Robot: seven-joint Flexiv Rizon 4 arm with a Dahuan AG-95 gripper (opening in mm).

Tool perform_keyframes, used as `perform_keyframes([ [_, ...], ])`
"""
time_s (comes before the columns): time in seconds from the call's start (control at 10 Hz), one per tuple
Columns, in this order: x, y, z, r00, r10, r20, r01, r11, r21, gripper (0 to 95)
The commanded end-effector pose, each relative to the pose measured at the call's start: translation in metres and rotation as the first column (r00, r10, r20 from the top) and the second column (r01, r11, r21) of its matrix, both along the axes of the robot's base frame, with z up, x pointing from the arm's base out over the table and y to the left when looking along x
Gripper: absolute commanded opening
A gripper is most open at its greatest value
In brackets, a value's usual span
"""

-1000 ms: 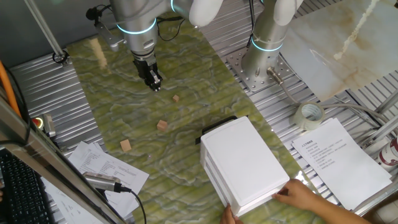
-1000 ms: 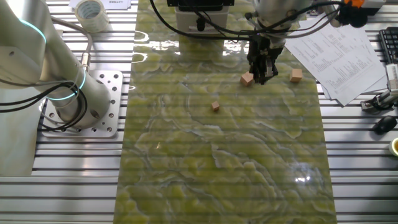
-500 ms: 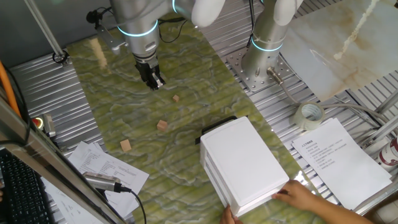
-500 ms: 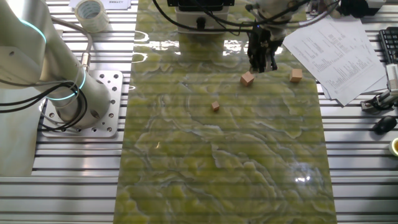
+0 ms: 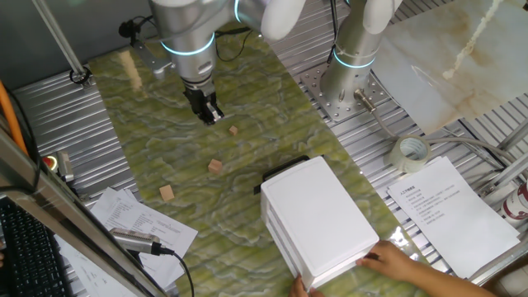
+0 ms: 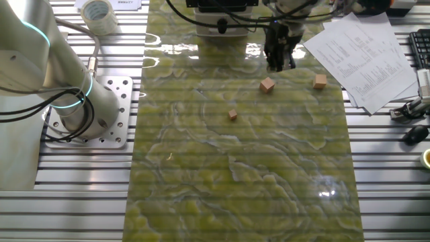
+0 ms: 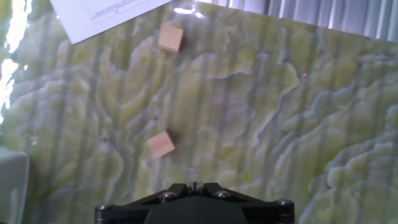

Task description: Take something out of a drawer

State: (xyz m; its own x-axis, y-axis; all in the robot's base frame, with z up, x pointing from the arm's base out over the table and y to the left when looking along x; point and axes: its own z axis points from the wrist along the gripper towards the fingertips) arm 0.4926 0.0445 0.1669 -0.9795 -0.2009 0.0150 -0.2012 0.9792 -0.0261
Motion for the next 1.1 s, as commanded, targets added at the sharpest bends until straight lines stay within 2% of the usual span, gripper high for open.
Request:
perform_keyframes([
  [0.1, -0.006, 0.008, 0.004, 1.0, 0.01, 0.002, -0.01, 1.0, 0.025, 0.0],
  [0.6, -0.014, 0.033, 0.009, 1.0, -0.016, -0.007, 0.016, 0.999, 0.031, 0.0],
  [0.9, -0.014, 0.035, 0.009, 1.0, -0.013, 0.005, 0.012, 0.999, 0.034, 0.0],
  [1.1, -0.014, 0.035, 0.009, 1.0, -0.016, 0.002, 0.016, 0.999, 0.028, 0.0],
])
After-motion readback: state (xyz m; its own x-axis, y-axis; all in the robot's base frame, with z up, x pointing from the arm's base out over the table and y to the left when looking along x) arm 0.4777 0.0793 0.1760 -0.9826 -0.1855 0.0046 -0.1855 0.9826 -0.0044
